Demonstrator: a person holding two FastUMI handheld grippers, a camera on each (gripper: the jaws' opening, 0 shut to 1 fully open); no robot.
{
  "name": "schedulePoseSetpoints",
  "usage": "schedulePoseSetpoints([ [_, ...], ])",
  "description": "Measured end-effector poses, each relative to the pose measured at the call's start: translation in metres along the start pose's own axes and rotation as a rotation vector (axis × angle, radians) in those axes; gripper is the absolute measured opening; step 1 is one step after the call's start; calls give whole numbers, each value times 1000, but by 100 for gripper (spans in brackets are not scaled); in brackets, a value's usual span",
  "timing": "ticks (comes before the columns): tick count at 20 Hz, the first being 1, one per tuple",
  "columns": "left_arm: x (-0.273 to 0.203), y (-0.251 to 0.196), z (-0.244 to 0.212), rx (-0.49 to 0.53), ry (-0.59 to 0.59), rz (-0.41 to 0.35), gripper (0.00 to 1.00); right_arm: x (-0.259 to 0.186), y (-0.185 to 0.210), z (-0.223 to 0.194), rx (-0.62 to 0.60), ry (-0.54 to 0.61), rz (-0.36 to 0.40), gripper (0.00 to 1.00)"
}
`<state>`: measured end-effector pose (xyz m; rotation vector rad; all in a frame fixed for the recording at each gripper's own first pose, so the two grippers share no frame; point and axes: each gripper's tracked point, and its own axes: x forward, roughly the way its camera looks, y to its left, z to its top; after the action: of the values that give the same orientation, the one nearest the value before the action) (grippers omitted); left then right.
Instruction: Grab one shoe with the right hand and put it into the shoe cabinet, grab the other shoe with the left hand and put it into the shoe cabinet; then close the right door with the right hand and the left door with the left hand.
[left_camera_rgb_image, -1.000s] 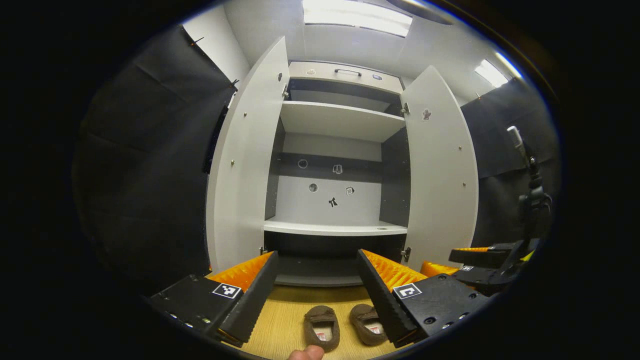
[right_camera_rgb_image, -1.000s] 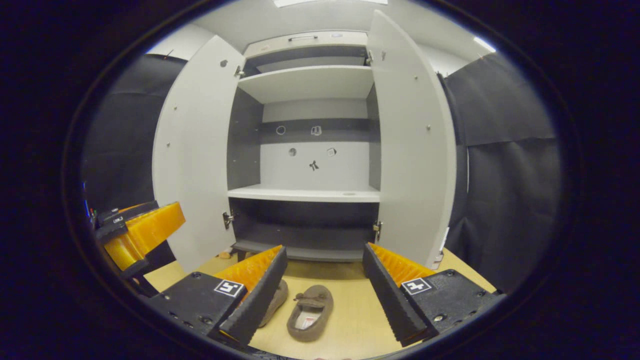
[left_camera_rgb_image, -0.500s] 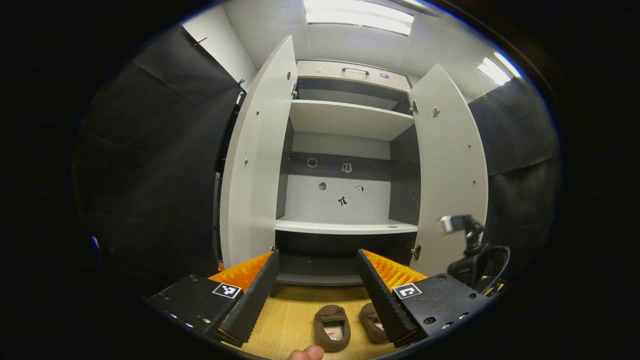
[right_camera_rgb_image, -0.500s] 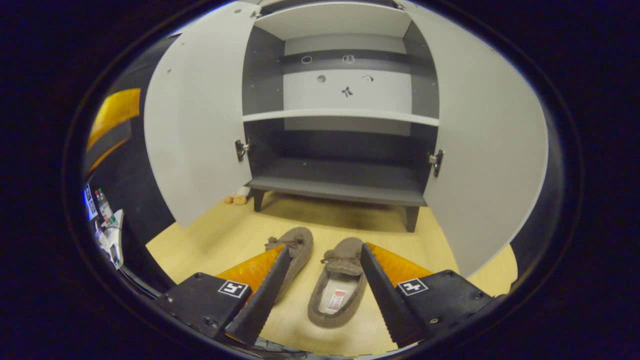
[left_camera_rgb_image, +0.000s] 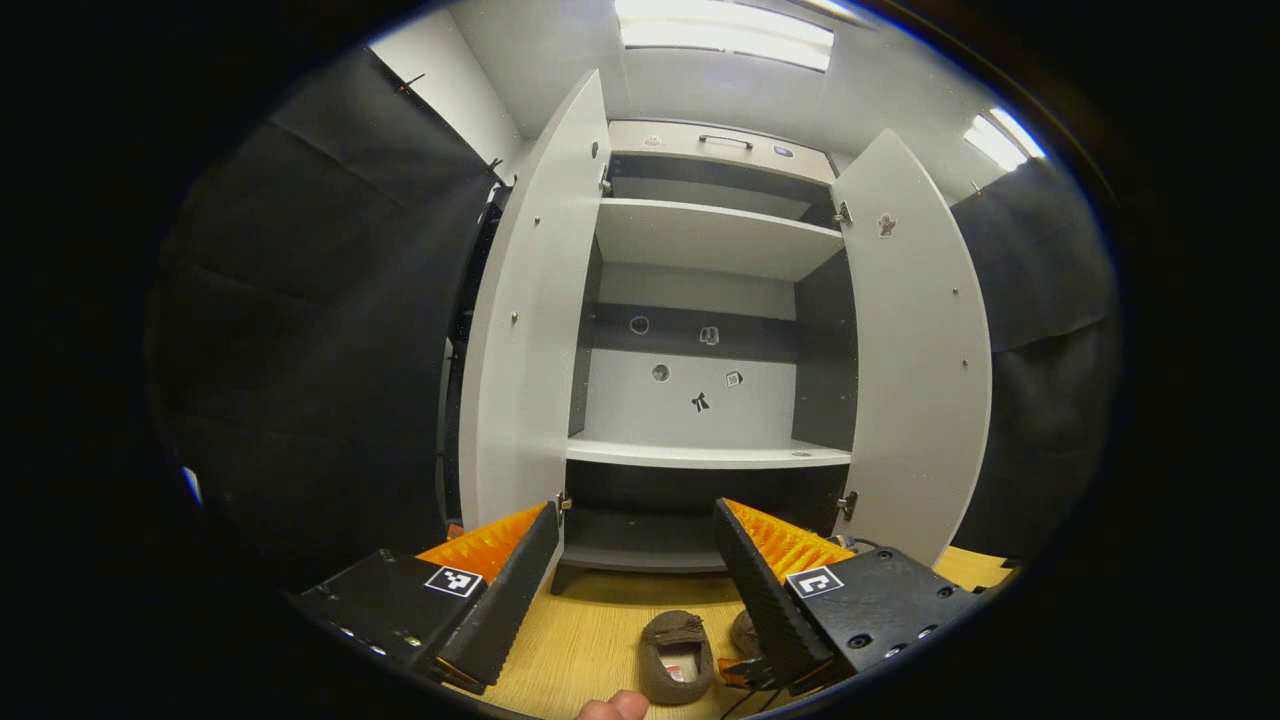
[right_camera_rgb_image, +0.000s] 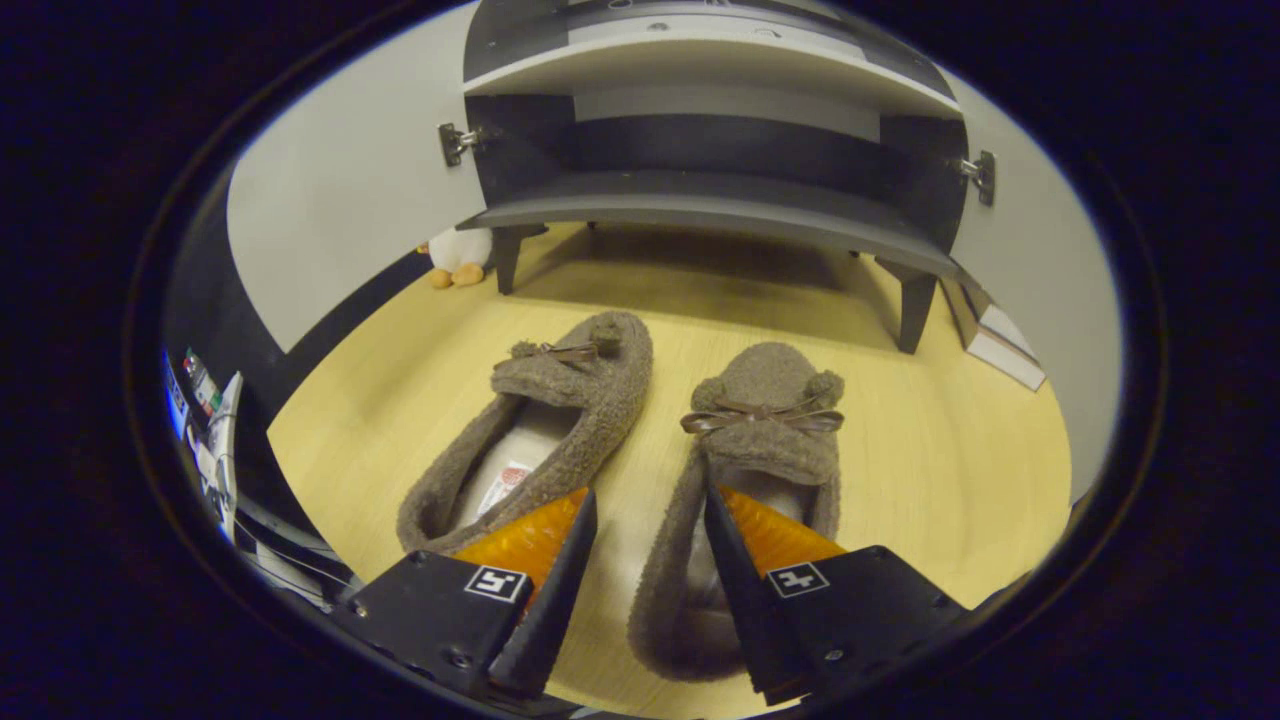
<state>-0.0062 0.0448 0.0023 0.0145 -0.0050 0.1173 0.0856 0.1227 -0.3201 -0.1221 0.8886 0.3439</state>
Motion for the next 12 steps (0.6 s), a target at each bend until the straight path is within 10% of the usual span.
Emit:
schedulePoseSetpoints([
  [12,9,-8,-5,-20,9,-32,95,17,-27,16,3,-116,-83,5],
])
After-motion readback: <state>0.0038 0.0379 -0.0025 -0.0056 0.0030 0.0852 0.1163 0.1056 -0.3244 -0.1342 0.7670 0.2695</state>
